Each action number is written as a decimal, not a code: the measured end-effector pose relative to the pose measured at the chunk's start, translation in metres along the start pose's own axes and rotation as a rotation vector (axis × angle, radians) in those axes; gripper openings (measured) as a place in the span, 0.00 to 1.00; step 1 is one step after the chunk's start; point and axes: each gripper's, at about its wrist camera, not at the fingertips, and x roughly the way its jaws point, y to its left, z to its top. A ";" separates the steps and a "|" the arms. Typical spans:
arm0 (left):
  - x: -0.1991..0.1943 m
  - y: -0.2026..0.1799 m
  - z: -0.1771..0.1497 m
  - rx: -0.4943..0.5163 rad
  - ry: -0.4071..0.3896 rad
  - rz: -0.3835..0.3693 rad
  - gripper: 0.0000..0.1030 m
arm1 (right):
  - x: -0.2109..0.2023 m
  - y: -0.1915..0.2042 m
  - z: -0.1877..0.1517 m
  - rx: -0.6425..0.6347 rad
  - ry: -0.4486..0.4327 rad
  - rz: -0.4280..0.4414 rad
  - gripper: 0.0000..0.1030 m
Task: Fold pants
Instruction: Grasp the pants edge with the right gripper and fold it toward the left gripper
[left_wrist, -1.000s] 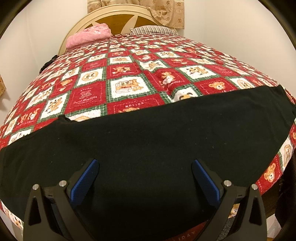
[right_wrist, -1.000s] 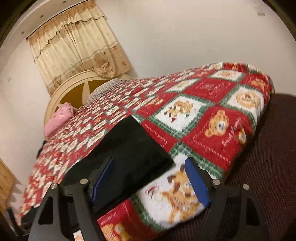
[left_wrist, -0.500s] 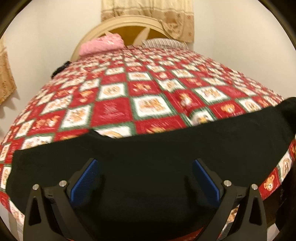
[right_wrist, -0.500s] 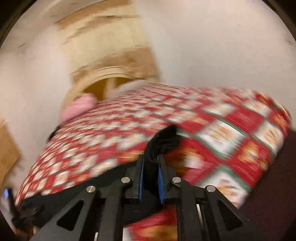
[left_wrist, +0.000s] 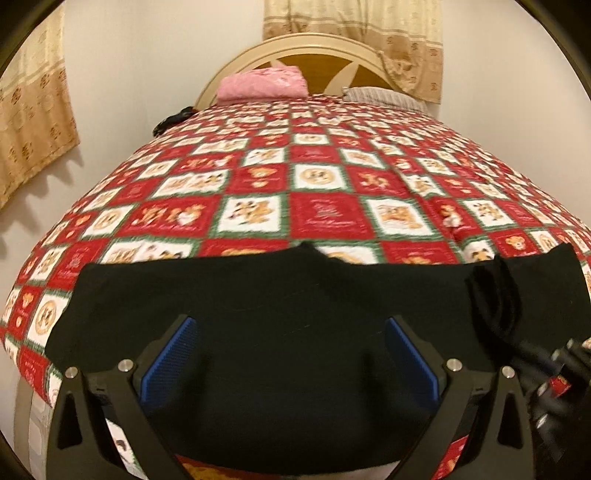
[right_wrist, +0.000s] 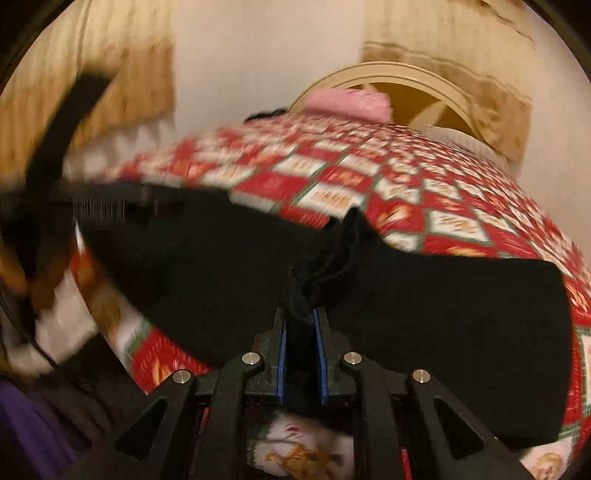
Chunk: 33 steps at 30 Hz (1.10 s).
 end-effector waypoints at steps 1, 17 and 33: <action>0.001 0.003 -0.001 -0.006 0.004 0.002 1.00 | -0.001 0.006 -0.004 -0.012 -0.001 -0.004 0.13; 0.006 -0.005 -0.003 0.011 0.010 -0.027 1.00 | -0.047 -0.061 0.034 0.233 -0.125 0.204 0.23; -0.006 -0.049 0.016 0.110 -0.047 -0.086 1.00 | -0.021 -0.104 0.045 0.408 -0.132 0.295 0.16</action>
